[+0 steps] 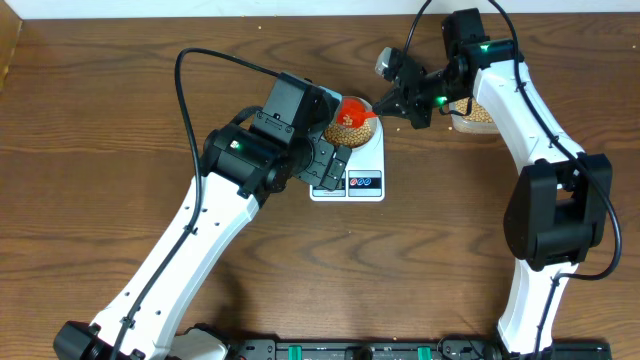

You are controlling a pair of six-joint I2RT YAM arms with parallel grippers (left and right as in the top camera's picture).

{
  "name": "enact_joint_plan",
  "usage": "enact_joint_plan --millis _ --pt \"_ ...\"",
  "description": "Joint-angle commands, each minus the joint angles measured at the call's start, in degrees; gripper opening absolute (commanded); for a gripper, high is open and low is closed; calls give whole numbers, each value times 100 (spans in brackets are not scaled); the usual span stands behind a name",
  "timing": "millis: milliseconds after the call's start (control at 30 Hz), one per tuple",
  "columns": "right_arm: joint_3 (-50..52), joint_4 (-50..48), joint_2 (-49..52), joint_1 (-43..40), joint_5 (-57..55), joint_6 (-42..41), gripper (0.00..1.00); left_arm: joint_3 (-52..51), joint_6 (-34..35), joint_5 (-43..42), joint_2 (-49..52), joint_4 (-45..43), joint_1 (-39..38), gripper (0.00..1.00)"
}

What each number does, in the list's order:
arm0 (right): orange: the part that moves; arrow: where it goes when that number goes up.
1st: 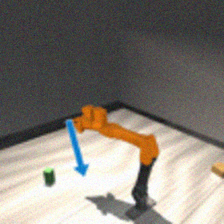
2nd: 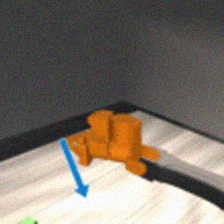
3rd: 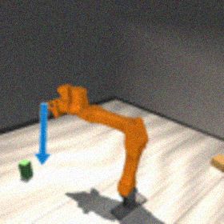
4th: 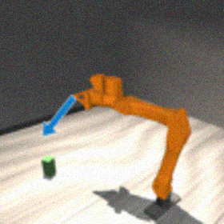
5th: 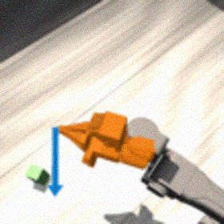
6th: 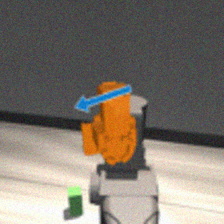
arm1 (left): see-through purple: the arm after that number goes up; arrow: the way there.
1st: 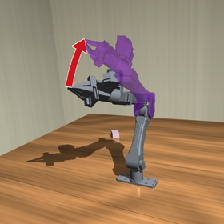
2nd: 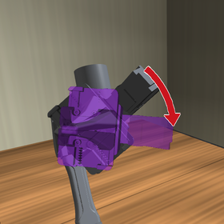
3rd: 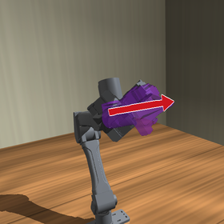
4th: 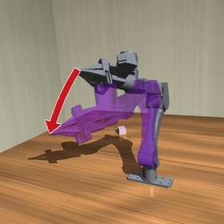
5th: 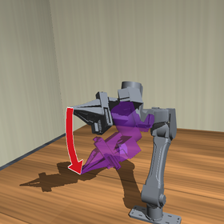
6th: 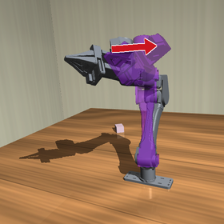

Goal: Scoop item into bowl and weigh 50g on scale

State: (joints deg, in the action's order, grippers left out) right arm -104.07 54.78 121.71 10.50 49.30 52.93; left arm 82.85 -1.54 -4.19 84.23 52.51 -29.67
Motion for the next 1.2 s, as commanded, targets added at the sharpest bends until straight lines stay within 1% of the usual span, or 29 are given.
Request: enact_joint_plan --millis 0,167,333,467,567,767,933,1000,1067,1133,1167 --pt "-83 -15 -33 9 -72 -59 1 -57 -59 -11 39 17 13 98" --pt "-83 -13 -33 42 -70 -61 1 -57 -59 -11 39 17 13 98" --pt "-83 -11 -33 31 299 -63 1 -57 -59 -11 39 17 13 98" --pt "-83 -7 -33 28 385 -70 1 -57 -59 -11 39 17 13 98" --pt "-85 -9 -33 13 417 -232 1 -57 -59 -11 39 17 13 98" --pt "-96 -13 -33 -273 1226 -647 1 -57 -59 -9 39 17 13 98" --pt "-98 -22 -122 -664 2061 -994 1 -57 -59 -11 39 17 13 98" --pt "-101 -74 -210 -855 2343 -1285 1 -57 -59 -11 39 17 13 98" --pt "-101 -219 -295 -1047 2490 -1757 1 -57 -59 -11 39 17 13 98" --pt "-101 -459 -378 -1235 2505 -2487 1 -57 -59 -11 39 17 13 98" --pt "-101 -673 -420 -1386 2507 -3097 1 -57 -59 -11 39 17 13 98"
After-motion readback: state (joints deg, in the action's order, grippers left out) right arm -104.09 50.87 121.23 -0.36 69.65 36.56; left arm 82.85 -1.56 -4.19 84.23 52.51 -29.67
